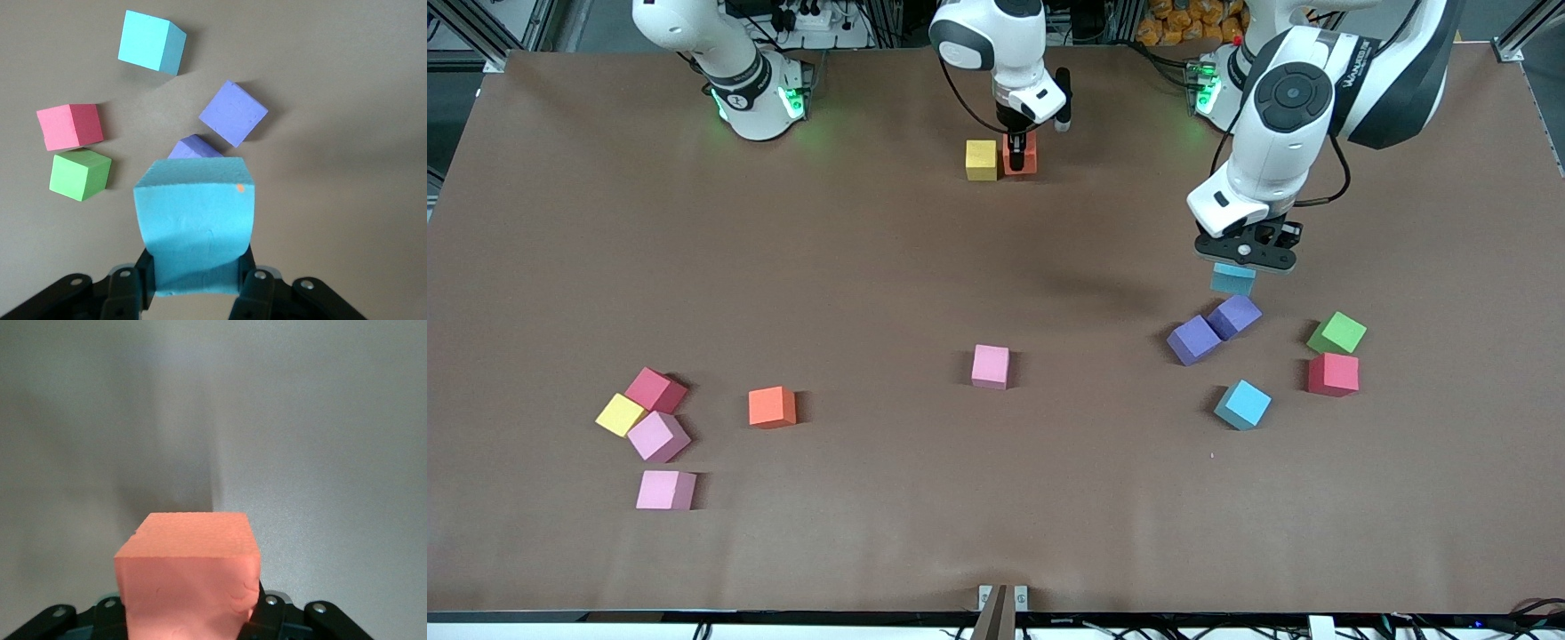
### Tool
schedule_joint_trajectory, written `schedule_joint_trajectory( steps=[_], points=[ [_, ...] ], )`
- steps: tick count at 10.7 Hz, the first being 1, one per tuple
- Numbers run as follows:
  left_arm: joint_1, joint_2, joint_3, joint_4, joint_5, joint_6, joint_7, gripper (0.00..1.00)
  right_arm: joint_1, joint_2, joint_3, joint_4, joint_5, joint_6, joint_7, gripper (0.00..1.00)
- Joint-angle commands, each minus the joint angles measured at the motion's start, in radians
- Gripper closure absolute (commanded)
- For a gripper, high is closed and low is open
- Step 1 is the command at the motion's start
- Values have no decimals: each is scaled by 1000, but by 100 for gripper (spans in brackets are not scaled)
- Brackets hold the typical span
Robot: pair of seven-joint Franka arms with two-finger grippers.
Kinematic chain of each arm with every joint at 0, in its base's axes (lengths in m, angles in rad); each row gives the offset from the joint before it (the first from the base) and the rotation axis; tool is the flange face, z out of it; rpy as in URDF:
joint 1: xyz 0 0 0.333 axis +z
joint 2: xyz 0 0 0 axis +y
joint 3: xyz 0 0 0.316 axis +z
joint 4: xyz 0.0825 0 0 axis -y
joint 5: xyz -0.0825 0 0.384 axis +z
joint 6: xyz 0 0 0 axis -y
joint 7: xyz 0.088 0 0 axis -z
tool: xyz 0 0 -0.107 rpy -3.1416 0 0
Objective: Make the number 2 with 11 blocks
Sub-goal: 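Open the right gripper to release the orange cube while the left holds cyan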
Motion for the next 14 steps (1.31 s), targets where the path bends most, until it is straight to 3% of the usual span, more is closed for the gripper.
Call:
schedule_joint_trajectory(
  steps=[1,4,7,12,13,14],
  points=[
    [1,7,7,16,5,-21,28,96,14,-25,-6,-27,7,6,38,79],
    [-1,11,7,16,7,-21,28,96,14,-28,-6,-31,8,-2,66,79],
    [-1,11,7,16,5,-21,28,96,24,-56,-6,-129,10,111,76,76],
    [-1,13,7,16,5,-21,28,96,24,-58,-6,-130,10,116,76,74],
    [-1,13,7,16,5,-21,26,96,24,-56,-6,-130,10,118,81,67],
    [-1,13,7,16,5,-21,26,96,25,-56,-6,-130,10,116,114,53]
  ],
)
